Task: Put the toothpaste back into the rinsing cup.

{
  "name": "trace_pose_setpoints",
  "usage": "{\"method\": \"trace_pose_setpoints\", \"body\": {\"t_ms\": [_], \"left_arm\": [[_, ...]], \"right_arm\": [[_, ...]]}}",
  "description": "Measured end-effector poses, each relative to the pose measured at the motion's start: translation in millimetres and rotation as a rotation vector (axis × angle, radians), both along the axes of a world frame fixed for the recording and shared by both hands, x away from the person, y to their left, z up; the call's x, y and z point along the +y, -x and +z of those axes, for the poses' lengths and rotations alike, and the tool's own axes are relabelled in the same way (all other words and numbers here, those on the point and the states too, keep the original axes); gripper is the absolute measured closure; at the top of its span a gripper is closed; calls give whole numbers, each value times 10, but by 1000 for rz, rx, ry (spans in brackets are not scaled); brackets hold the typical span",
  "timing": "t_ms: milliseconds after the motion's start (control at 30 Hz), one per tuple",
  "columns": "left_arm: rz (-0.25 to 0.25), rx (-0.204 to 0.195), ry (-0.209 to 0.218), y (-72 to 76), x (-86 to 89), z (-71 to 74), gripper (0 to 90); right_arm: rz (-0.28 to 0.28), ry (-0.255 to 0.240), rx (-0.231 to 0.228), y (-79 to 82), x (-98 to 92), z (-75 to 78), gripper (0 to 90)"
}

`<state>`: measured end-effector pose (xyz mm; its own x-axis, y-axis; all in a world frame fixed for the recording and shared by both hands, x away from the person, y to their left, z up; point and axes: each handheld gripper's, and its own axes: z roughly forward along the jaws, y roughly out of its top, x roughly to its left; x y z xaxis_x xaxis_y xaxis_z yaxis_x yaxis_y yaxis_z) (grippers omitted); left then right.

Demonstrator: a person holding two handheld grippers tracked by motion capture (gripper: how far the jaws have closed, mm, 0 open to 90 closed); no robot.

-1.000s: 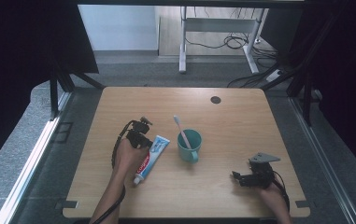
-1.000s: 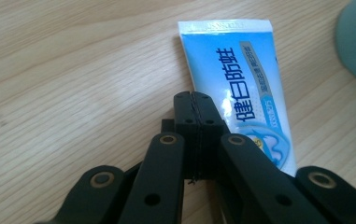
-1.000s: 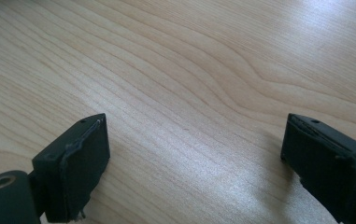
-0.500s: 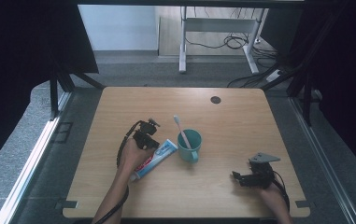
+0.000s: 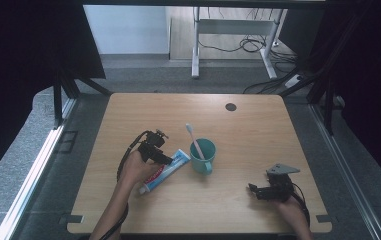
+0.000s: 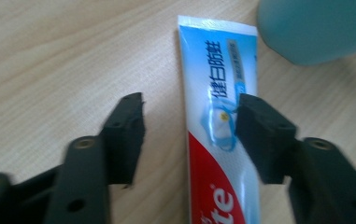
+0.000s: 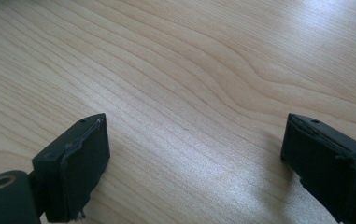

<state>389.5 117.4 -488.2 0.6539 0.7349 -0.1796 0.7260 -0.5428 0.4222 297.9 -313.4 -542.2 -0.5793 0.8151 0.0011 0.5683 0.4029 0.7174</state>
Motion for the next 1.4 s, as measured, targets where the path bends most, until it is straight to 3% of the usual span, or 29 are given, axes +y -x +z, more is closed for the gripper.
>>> {"method": "trace_pose_setpoints", "body": {"t_ms": [200, 367, 633, 1033, 1400], "left_arm": [[-14, 22, -14, 90, -8, 1, 207], [-33, 30, -35, 173, -5, -29, 146], [-55, 50, -38, 274, 20, -96, 128], [-103, 96, -142, 342, -18, -177, 182], [-140, 139, -233, 298, -123, -157, 360]], "right_arm": [[0, 0, 0, 0, 0, 0, 75], [0, 0, 0, 0, 0, 0, 74], [0, 0, 0, 0, 0, 0, 75], [0, 0, 0, 0, 0, 0, 75], [0, 0, 0, 0, 1, 0, 75]]}}
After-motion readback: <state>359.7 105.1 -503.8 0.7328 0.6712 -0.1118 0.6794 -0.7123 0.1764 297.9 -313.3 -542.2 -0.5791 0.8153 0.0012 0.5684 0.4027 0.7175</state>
